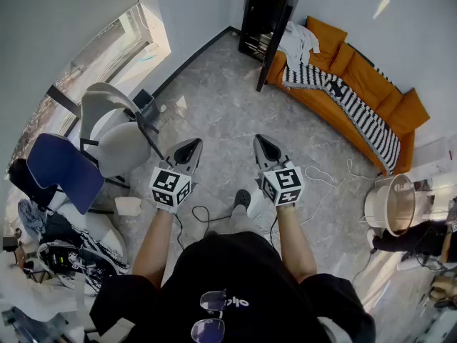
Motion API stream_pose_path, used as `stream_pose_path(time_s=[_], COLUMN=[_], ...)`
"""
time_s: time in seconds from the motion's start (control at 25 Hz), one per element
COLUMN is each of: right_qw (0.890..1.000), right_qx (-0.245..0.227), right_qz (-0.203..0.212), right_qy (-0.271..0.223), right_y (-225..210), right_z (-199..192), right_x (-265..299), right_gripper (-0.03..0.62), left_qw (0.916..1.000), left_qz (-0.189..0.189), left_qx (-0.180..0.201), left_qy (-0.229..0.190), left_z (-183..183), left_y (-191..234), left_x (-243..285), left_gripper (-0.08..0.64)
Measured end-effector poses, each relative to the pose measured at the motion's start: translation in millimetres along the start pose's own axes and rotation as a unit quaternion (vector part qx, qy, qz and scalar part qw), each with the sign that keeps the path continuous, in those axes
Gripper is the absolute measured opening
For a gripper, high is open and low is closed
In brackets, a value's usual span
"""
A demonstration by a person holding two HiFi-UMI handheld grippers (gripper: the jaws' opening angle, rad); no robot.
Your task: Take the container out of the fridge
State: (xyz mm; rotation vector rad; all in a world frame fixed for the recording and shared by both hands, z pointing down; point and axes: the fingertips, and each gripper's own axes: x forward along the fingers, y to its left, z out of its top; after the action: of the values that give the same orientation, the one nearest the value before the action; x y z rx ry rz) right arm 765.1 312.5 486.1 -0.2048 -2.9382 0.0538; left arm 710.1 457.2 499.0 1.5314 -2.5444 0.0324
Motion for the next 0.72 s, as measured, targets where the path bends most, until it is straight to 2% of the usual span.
stream_pose_path(time_s=[0.4,0.72], right_qw=[1.0,0.998], right_qx=[-0.019,-0.044], right_qz=[0.019,0.035], right_qy=[0.003,0.004], right_y=[-113,-172], right_z=[28,37], right_x=[56,101], right_gripper=[0.006,0.006], left_qw=[0.9999,0.9998], left_qz=[0.009,0.016], left_qx=[0.015,0.01], left_qy=[0.003,0.004], left_z=[36,48], left_y=[7,13], left_x=[126,203], left_gripper=[0.008,0.008])
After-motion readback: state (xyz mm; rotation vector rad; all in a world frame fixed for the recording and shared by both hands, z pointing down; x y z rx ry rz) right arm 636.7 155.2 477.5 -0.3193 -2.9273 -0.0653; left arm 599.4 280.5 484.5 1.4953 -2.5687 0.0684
